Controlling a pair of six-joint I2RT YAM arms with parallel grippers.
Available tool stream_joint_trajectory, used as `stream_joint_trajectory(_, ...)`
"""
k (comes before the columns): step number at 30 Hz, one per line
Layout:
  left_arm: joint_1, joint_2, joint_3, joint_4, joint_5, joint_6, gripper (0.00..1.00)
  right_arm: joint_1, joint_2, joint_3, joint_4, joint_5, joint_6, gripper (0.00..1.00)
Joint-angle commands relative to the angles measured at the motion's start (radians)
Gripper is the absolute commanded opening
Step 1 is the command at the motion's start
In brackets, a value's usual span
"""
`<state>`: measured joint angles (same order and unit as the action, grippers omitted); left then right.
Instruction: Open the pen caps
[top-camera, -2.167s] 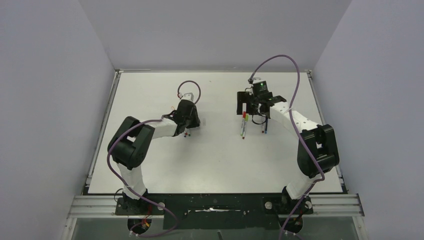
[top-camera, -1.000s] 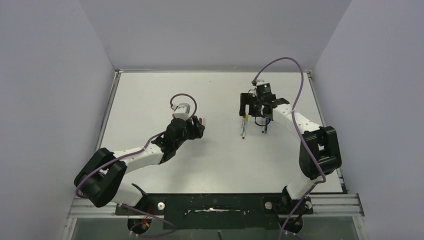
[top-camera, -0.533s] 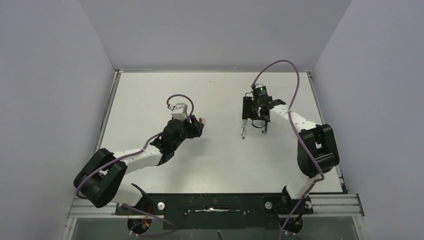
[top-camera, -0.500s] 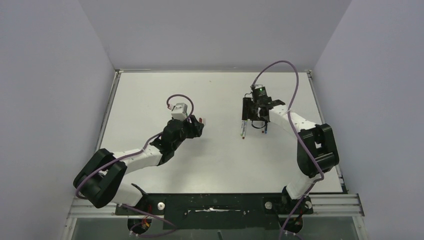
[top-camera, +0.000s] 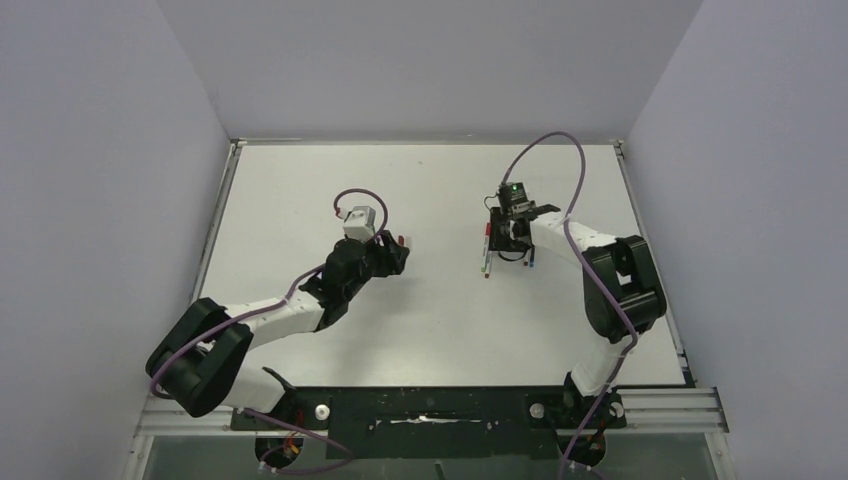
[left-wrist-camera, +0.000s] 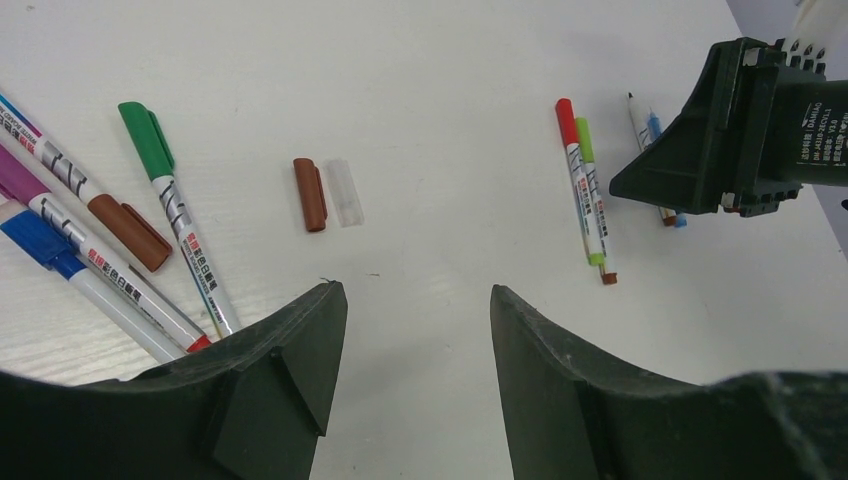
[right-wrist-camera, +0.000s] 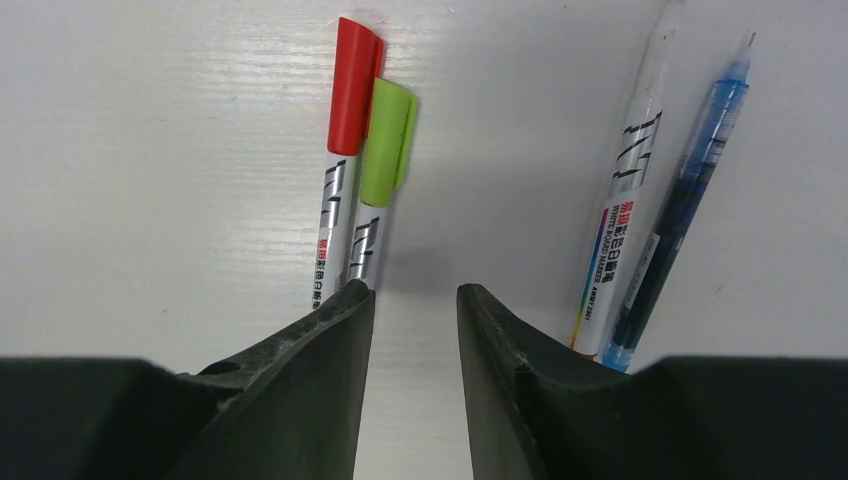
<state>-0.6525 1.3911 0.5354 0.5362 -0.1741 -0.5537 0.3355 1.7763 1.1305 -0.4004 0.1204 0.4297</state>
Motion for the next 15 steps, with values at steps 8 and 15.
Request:
stream_joint_trajectory(8, 0.002, -0.011, 0.017, 0.069, 0.016, 0.003, 0.54, 0.02, 0.03, 0.042, 0.033, 0.029, 0.013, 0.37)
stream_joint_trajectory(15, 0.001, -0.024, 0.014, 0.067, 0.018, 0.003, 0.54, 0.045, 0.065, 0.082, 0.013, 0.057, 0.021, 0.37)
